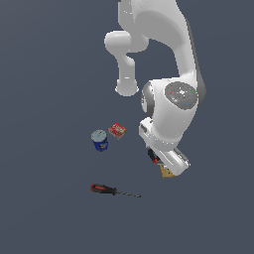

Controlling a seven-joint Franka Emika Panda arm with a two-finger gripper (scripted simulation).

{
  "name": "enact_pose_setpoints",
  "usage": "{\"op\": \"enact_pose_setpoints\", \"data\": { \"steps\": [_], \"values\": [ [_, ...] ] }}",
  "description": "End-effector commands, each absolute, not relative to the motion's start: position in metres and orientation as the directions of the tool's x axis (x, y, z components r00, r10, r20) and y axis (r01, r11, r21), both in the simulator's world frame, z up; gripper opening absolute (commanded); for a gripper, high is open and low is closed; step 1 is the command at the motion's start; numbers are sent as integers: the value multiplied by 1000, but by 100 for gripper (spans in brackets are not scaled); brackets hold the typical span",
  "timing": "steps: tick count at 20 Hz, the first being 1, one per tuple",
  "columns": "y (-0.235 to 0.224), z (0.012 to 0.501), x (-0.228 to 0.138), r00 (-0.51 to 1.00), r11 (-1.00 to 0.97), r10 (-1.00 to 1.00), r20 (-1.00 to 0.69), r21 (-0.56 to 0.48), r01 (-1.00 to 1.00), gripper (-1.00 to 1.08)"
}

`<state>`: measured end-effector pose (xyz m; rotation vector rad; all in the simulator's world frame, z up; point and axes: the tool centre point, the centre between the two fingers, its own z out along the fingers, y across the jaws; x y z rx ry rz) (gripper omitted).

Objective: Pick up a designated object from a clutter of objects.

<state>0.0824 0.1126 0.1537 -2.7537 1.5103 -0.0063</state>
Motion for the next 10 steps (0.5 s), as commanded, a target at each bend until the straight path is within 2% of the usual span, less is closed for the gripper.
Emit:
{"op": "enact_pose_setpoints", "data": {
  "steps": [1,10],
  "values": [
    [121,143,84,492,-492,-871,3,-3,-871,100],
    [150,105,87,322,-322,-947,1,-2,-947,100]
  ]
}}
